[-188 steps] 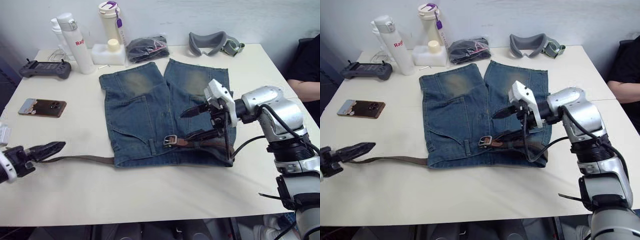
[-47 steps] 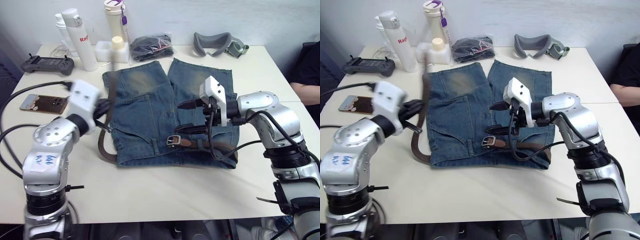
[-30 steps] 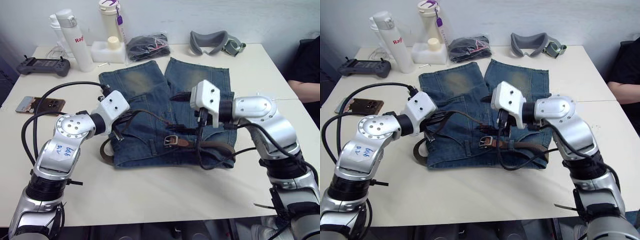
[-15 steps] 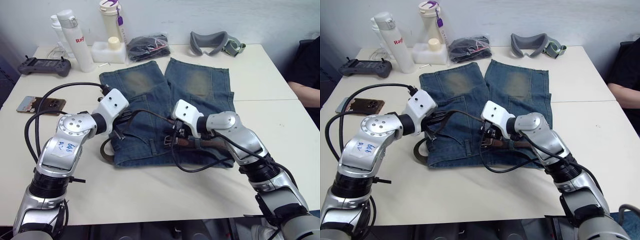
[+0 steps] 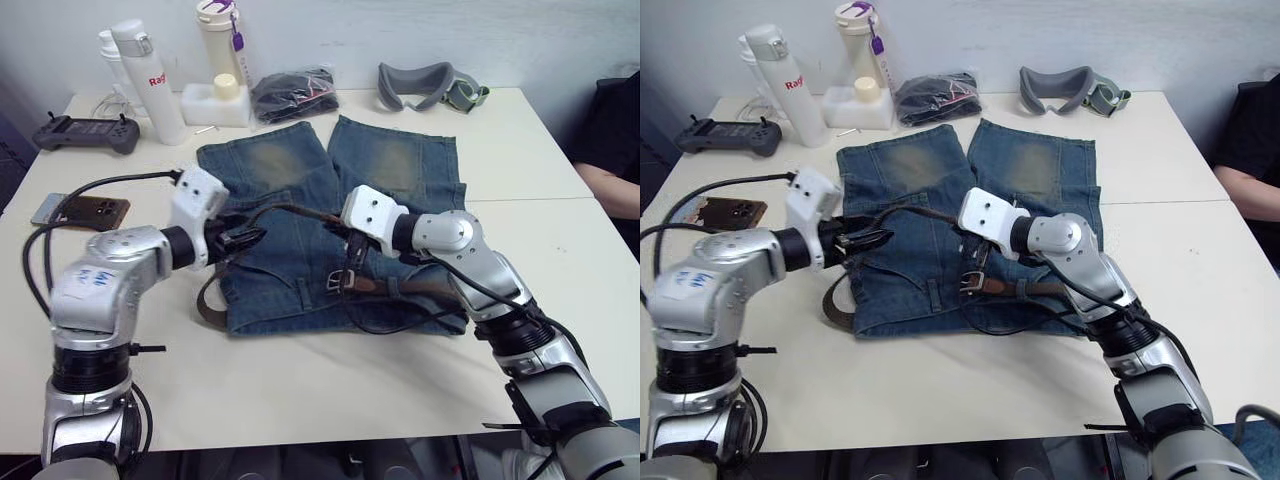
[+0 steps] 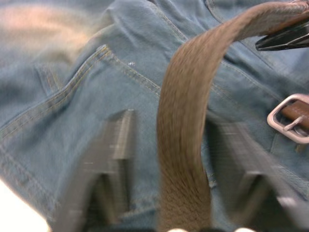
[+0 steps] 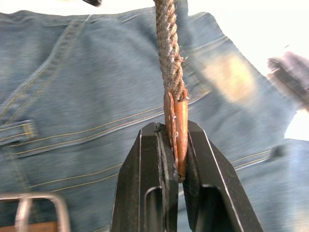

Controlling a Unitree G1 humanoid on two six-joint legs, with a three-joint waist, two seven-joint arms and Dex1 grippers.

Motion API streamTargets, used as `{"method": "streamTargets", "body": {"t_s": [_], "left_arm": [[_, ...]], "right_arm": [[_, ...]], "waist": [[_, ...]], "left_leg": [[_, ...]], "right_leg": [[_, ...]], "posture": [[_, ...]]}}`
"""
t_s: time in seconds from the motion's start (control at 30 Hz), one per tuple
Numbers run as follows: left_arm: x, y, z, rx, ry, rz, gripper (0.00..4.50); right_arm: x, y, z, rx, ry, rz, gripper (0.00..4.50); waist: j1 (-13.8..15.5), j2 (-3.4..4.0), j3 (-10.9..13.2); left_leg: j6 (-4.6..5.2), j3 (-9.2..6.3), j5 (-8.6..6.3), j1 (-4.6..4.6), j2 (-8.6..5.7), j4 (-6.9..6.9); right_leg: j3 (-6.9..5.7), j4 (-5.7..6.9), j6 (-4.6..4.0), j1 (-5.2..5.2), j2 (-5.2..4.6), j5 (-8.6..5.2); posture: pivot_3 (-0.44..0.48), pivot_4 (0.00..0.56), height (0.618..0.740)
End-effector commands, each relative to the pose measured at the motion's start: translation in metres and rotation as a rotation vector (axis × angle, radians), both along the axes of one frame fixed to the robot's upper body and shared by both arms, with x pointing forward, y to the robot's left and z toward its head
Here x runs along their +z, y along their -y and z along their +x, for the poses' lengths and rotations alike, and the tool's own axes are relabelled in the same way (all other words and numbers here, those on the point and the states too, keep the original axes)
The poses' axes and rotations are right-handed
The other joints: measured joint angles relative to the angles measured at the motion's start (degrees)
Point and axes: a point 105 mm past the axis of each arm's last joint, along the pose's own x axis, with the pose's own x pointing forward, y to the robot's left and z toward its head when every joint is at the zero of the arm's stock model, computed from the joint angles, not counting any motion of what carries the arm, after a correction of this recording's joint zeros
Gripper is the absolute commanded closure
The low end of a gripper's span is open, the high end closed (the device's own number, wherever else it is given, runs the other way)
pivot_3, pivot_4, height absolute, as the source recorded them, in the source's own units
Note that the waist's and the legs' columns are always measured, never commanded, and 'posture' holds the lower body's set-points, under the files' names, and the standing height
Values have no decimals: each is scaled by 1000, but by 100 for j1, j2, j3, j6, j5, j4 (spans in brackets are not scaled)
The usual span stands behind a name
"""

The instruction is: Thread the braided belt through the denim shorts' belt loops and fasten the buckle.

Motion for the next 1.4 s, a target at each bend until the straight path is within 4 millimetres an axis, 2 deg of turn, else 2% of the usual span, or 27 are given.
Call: {"method": "streamTargets", "body": {"t_s": [0.03, 0.07, 0.13, 0.27, 0.43, 0.6, 0.63, 0.7, 0.8, 1.0, 1.13, 1.23, 1.4], "left_arm": [[35, -24, -24, -28, -76, -151, 219], [41, -30, -32, -46, -111, -187, 45], [54, -33, -59, -178, -170, -190, 45], [85, -26, -98, -429, -243, -284, 45], [78, 1, -118, -578, -377, -385, 45], [35, 18, -92, -459, -454, -485, 45], [31, 21, -86, -435, -450, -506, 45], [18, 26, -63, -297, -421, -577, 45], [7, 35, -49, -170, -398, -678, 45], [8, 46, -30, 68, -360, -919, 45], [23, 54, -29, 133, -341, -1061, 45], [27, 56, -33, 162, -331, -1086, 45], [22, 56, -35, 216, -351, -1083, 45]], "right_arm": [[20, 2, 3, 14, 189, -32, 4500], [20, 3, 4, 20, 220, -46, 4500], [19, 0, 3, 43, 276, -71, 4500], [18, -9, 0, 97, 375, -106, 4500], [22, -17, -4, 151, 520, -144, 4500], [36, -21, -12, 189, 651, -126, 4500], [37, -22, -13, 195, 666, -123, 4500], [41, -22, -17, 208, 701, -116, 4500], [44, -21, -23, 224, 727, -108, 4500], [45, -23, -29, 244, 742, -99, 4500], [39, -24, -29, 252, 726, -112, 4500], [33, -22, -26, 246, 711, -130, 4500], [29, -21, -26, 247, 706, -138, 4500]], "waist": [[-3, -6, 3], [-18, -10, 5], [-56, -13, 8], [-87, -11, 8], [-112, -10, 9], [-103, -7, 8], [-97, -6, 8], [-78, -7, 7], [-53, -11, 6], [26, -13, 5], [45, -15, 4], [45, -16, 3], [42, -16, 3]], "left_leg": [[-9, 0, 5, 1, -1, 0], [-30, 0, 17, 0, 0, 1], [-34, 2, 19, 4, 1, -4], [-45, -4, 17, 5, 4, -10], [-42, -17, 16, 8, 2, -8], [-40, -21, 15, 10, 0, -8], [-41, -20, 16, 10, 0, -6], [-41, -20, 17, 6, 2, -3], [-41, -17, 17, 5, 3, 8], [-42, -14, 18, 9, 7, 21], [-42, -15, 18, 8, 4, 38], [-44, -13, 19, 8, 4, 40], [-48, -8, 21, 11, 9, 41]], "right_leg": [[0, 0, 0, 0, -1, 0], [0, 3, 0, -2, 3, 0], [0, 3, 0, -3, 6, 0], [4, -2, -7, -2, -1, -7], [-3, 10, -9, 4, -13, -8], [-4, 7, -10, 7, -17, -8], [-5, 9, -11, 7, -15, -8], [-8, 8, -11, 7, -10, -8], [-7, 10, -10, 8, -10, -8], [-6, 10, -7, 17, -3, -6], [-7, 12, -3, 25, -1, -4], [-5, 9, -1, 27, 3, -3], [1, 6, -2, 28, 14, -3]], "posture": [[0, 150, 740], [0, 150, 740], [0, 150, 740], [0, 150, 740], [0, 150, 740], [0, 150, 740], [0, 150, 740], [0, 150, 740], [0, 150, 740], [0, 150, 740], [0, 150, 740], [0, 150, 740], [0, 150, 740]]}}
